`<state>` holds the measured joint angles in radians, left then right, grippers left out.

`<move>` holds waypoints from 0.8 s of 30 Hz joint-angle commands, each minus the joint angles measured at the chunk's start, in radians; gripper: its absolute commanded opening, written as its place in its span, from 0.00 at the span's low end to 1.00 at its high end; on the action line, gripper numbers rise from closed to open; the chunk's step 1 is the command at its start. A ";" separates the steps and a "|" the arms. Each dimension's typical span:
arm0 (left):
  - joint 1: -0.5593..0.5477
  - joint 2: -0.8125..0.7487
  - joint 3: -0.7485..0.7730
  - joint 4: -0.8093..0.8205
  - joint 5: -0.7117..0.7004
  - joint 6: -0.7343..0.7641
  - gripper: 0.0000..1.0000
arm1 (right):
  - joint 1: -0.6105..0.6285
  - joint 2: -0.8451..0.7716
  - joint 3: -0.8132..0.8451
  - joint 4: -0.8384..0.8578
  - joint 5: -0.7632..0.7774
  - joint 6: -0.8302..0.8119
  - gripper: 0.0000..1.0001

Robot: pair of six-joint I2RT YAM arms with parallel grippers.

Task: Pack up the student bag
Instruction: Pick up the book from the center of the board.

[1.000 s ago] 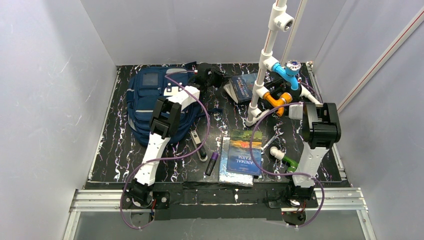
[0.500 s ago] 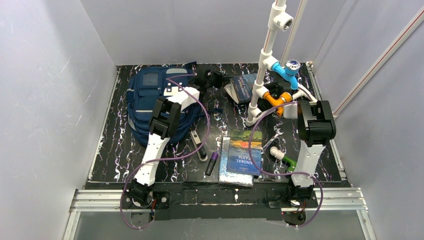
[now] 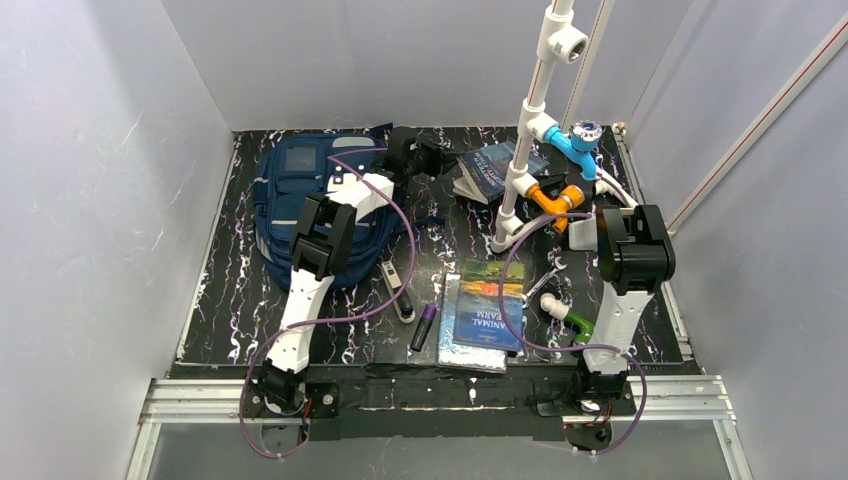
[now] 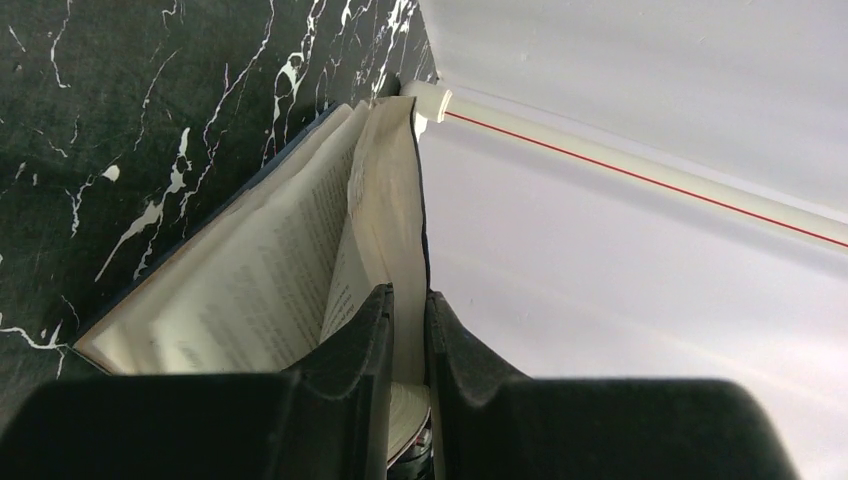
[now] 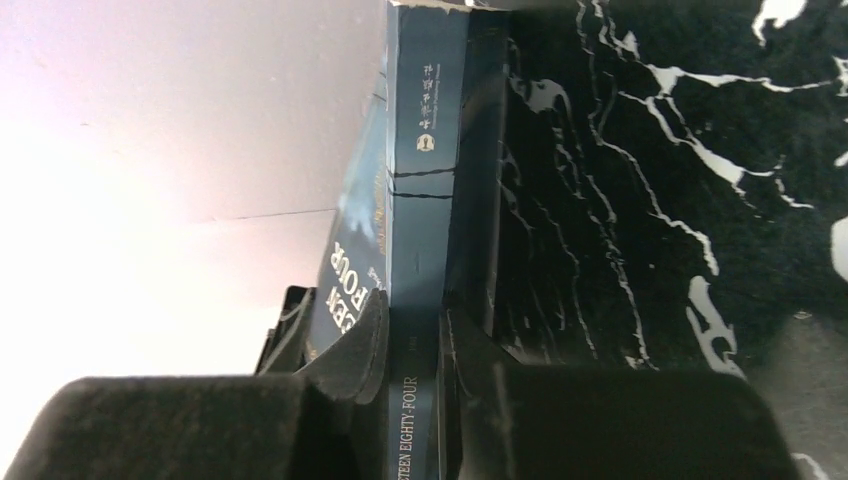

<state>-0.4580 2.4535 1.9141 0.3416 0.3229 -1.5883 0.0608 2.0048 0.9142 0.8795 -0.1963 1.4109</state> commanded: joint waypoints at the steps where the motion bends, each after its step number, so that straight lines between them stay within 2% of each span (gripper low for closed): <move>1: -0.024 -0.117 0.043 0.014 0.179 0.019 0.11 | -0.002 -0.095 -0.006 0.239 0.002 -0.001 0.01; 5: -0.023 -0.159 0.021 -0.019 0.224 0.093 0.39 | -0.025 -0.149 -0.018 0.265 0.008 0.014 0.01; 9: -0.019 -0.234 -0.005 -0.152 0.197 0.281 0.64 | -0.033 -0.240 0.013 0.099 0.019 -0.085 0.01; 11: -0.010 -0.276 -0.009 -0.268 0.154 0.387 0.72 | -0.033 -0.298 0.031 -0.033 0.039 -0.177 0.01; 13: 0.000 -0.310 -0.008 -0.402 0.106 0.505 0.77 | -0.033 -0.359 0.037 -0.151 0.069 -0.264 0.01; 17: 0.009 -0.369 -0.045 -0.508 0.039 0.631 0.87 | -0.033 -0.458 0.067 -0.387 0.139 -0.427 0.01; 24: 0.016 -0.461 -0.129 -0.568 -0.026 0.747 0.90 | -0.027 -0.580 0.157 -0.621 0.208 -0.634 0.01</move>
<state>-0.4511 2.0678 1.8465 -0.1215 0.3519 -0.9707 0.0326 1.5433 0.9520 0.3428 -0.0528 0.9375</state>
